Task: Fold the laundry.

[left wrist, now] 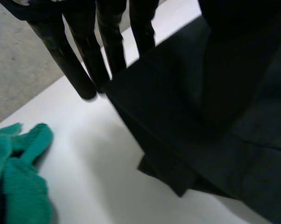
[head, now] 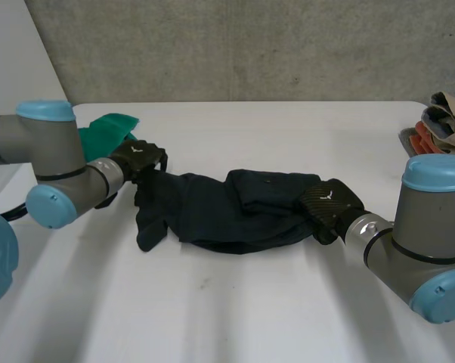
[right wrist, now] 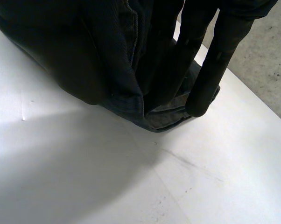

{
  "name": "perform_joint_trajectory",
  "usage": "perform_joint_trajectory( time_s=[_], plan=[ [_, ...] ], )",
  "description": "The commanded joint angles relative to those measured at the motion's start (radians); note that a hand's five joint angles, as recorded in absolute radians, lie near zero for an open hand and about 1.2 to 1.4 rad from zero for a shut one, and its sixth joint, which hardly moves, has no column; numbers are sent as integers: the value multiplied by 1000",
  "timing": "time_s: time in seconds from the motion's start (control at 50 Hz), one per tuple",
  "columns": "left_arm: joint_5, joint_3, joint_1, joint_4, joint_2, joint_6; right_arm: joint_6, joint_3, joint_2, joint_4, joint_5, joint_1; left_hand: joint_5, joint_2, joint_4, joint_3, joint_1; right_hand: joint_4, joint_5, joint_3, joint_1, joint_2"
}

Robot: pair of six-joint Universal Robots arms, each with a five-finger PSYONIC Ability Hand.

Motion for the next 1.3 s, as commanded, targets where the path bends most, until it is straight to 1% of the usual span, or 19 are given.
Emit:
perform_joint_trajectory(
  time_s=[0.02, 0.1, 0.16, 0.2, 0.28, 0.32, 0.34, 0.44, 0.5, 0.58, 0.64, 0.72, 0.78, 0.86, 0.88, 1.0, 1.1, 1.2, 1.3],
  plan=[
    [-44, 11, -27, -38, -4, 7, 13, -6, -10, 15, 1, 5, 884, 887, 883, 888, 867, 200, 266, 209, 281, 211],
    [-79, -30, -27, -76, 115, -4, 56, -40, -78, 61, 1, 1, 884, 887, 883, 888, 867, 200, 266, 209, 281, 211],
    [-68, -78, -27, -88, 223, -16, 91, -84, -130, 121, 7, -2, 884, 887, 883, 888, 867, 200, 266, 209, 281, 211],
    [-67, -119, -31, -90, 332, -31, 138, -158, -188, 237, 28, -6, 884, 887, 883, 888, 867, 200, 266, 209, 281, 211],
    [-76, -175, -36, -102, 481, -70, 230, -339, -218, 489, 56, -41, 884, 887, 883, 888, 867, 200, 266, 209, 281, 211],
    [-81, -193, -39, -118, 524, -81, 249, -420, -202, 591, 51, -54, 884, 887, 883, 888, 867, 200, 266, 209, 281, 211],
    [-81, -211, -42, -146, 551, -85, 246, -500, -181, 687, 44, -61, 884, 887, 883, 888, 867, 200, 266, 209, 281, 211],
    [-87, -235, -47, -297, 561, -76, 202, -710, -64, 937, 25, -78, 884, 887, 883, 888, 867, 200, 266, 209, 281, 211],
    [-91, -235, -48, -387, 510, -47, 134, -822, 30, 1068, 31, -77, 884, 887, 883, 888, 867, 200, 266, 209, 281, 211],
    [-94, -204, -54, -435, 400, -1, 61, -916, 159, 1162, 44, -54, 884, 887, 883, 888, 867, 200, 266, 209, 281, 211],
    [-97, -169, -64, -434, 332, -4, 56, -950, 233, 1155, 74, -29, 884, 887, 883, 888, 867, 200, 266, 209, 281, 211],
    [-114, -77, -77, -428, 220, -31, 73, -988, 338, 1080, 151, 3, 884, 887, 883, 888, 867, 188, 254, 197, 269, 199],
    [-145, -12, -82, -432, 163, -61, 103, -982, 373, 974, 200, 21, 884, 887, 883, 888, 867, -254, -188, -245, -173, -243],
    [-173, 12, -84, -444, 159, -99, 171, -912, 342, 867, 252, 18, 884, 887, 883, 888, 867, -457, -391, -448, -377, -446],
    [-171, 6, -84, -444, 169, -110, 201, -870, 306, 830, 260, 14, 884, 887, 883, 888, 867, -641, -575, -632, -560, -630],
    [-151, -58, -79, -418, 241, -125, 258, -700, 157, 663, 240, -2, 884, 887, 883, 888, 867, -1021, -955, -1012, -941, -1010],
    [-122, -155, -74, -371, 343, -137, 228, -531, 1, 541, 228, -15, 884, 887, 883, 888, 867, -1021, -955, -1012, -941, -1010],
    [-110, -239, -76, -339, 425, -150, 175, -405, -125, 515, 191, -29, 884, 887, 883, 888, 867, -1019, -953, -1010, -939, -1008],
    [-108, -313, -74, -306, 487, -150, 128, -300, -240, 532, 120, -58, 884, 887, 883, 888, 867, -743, -677, -734, -662, -732]
  ],
)
